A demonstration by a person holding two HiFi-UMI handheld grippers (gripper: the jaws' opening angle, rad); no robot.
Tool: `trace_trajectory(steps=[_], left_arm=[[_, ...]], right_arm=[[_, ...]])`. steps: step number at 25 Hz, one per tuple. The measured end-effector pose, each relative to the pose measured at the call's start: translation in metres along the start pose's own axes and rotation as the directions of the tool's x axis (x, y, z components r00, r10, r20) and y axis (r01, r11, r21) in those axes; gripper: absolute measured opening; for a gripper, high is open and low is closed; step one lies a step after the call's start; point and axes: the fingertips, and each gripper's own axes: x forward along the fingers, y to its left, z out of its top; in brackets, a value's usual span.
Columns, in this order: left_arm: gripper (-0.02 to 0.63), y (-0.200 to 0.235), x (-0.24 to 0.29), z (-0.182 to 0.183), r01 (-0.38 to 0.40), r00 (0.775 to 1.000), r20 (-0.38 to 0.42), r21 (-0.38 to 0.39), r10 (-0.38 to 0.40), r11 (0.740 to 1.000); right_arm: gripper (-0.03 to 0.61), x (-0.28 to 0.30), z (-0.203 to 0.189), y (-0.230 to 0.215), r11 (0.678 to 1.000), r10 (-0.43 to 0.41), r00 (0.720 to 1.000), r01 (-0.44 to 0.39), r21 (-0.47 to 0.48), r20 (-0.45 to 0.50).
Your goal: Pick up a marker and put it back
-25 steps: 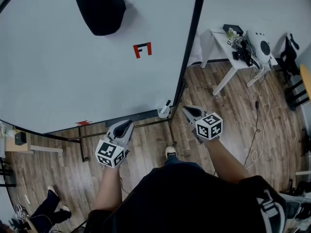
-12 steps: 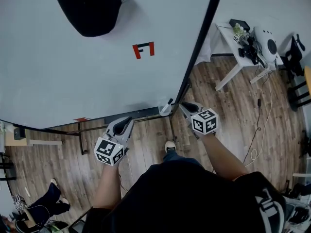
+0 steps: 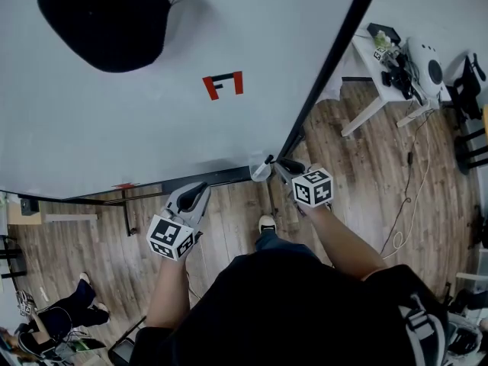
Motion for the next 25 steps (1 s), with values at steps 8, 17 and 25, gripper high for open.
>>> trace_trajectory(steps=[8,17,25], left_arm=[[0.032,-0.001,0.011,-0.012,0.018,1.000,-0.024,-0.019,-0.018,1.000],[0.032,0.003,0.016,-0.016,0.016,0.999,-0.030,-0.033,-0.017,0.999],[0.032,0.002,0.016,-0.023,0.011,0.999,-0.040,-0.046,-0.012,0.999]], right_arm=[[0.089,0.024,-0.018,-0.007,0.999,0.011,0.999,-0.008,0.048,-0.048],[0.094,0.043,-0.026,-0.013,0.996,0.017,0.997,-0.011,0.087,-0.073],[0.092,0.052,-0.031,-0.015,0.994,0.028,0.996,-0.019,0.112,-0.083]])
